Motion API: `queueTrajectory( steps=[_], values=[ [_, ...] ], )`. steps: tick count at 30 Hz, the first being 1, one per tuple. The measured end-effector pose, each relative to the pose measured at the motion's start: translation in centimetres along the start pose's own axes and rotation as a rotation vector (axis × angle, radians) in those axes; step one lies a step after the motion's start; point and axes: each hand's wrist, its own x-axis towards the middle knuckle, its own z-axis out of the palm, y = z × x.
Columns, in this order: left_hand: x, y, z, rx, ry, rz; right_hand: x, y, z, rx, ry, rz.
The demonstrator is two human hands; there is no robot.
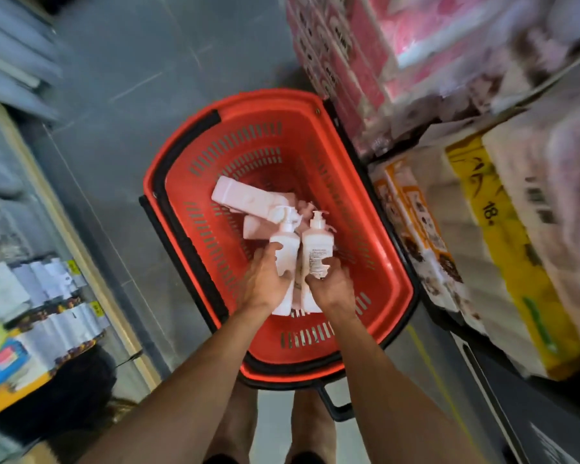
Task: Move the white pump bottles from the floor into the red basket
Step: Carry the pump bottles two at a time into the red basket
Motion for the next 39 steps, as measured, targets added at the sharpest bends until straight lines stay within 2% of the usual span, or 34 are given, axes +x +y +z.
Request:
queueTrajectory(
  steps=[7, 12, 14, 17, 22, 27, 32, 39],
  values=[
    [-7.1, 8.5, -10.1, 0.425, -0.041, 0.273, -8.6, -4.8, -8.5, -0.201, -0.033, -0.162],
    [-14.5, 14.4, -16.2, 1.006, -0.042, 0.557, -16.2, -6.1, -14.1, -0.348, 0.023, -0.262],
    [-16.8, 16.4, -18.6, 1.118, 0.01, 0.64, -19.1, -6.3, -15.9, -0.412, 0.06, -0.301],
    [-20.3, 20.2, -22.5, 1.173, 0.084, 0.736, -24.3, -6.2, -19.2, -0.411, 0.141, -0.31],
    [-24.5, 25.9, -26.3, 1.304, 0.056, 0.866, -31.3, -5.4, -23.9, -0.34, 0.191, -0.262],
    [-28.6, 30.1, -27.4, 1.336, 0.072, 1.018, -36.7, -4.4, -27.6, -0.283, 0.243, -0.23],
    [-33.2, 32.9, -25.2, 1.404, 0.073, 1.232, -42.0, -0.9, -29.4, -0.175, 0.361, -0.139],
    [-42.0, 37.9, -17.5, 1.457, 0.02, 1.56, -52.2, 9.5, -31.3, 0.044, 0.526, 0.092]
  ],
)
